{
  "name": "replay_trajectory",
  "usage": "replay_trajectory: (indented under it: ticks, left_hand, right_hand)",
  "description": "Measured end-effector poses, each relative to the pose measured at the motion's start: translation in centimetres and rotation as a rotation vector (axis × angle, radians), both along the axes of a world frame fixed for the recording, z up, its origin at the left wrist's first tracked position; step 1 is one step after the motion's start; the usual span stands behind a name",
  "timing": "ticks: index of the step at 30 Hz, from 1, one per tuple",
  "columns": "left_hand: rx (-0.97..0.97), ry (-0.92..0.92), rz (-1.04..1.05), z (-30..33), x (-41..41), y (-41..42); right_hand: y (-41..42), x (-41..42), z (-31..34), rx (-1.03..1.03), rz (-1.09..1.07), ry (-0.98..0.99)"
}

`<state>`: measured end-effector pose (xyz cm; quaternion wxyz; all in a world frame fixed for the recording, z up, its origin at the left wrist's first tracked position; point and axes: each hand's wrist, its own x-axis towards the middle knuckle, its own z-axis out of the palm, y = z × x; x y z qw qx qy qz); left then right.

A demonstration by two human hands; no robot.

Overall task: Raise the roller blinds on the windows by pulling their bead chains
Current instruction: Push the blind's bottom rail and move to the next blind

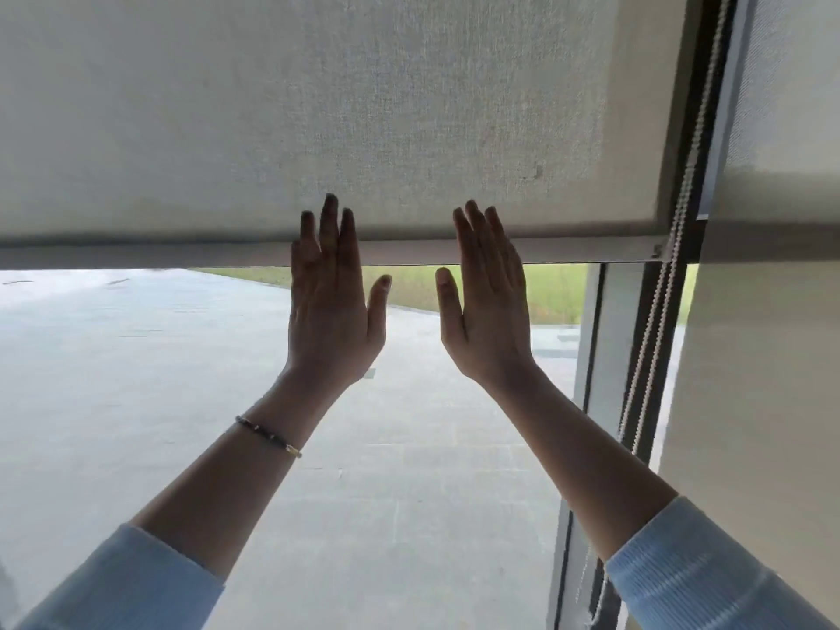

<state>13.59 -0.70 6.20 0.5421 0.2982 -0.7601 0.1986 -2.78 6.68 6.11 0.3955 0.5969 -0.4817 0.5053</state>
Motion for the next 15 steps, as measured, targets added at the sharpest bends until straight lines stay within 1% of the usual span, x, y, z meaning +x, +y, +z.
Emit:
replay_trajectory:
  ticks: [3, 7, 11, 15]
  left_hand:
    - [-0.007, 0.021, 0.075, 0.4, 5.9, -0.3]
    - [-0.005, 0.001, 0.175, -0.7, 15.4, -0.1]
    - [0.002, -0.014, 0.3, -2.1, 26.5, 0.8]
    - [0.015, -0.047, 0.466, -2.6, 38.4, 2.8]
  right_hand:
    - [-2.5, 5.1, 0.1, 0.058, 0.127, -0.012]
    - [-5.5, 13.8, -0.7, 0.134, 0.312, -0.011]
    - [-8.0, 24.2, -1.9, 0.153, 0.505, 0.018]
    - [-9.2, 36.4, -2.5, 0.184, 0.658, 0.03]
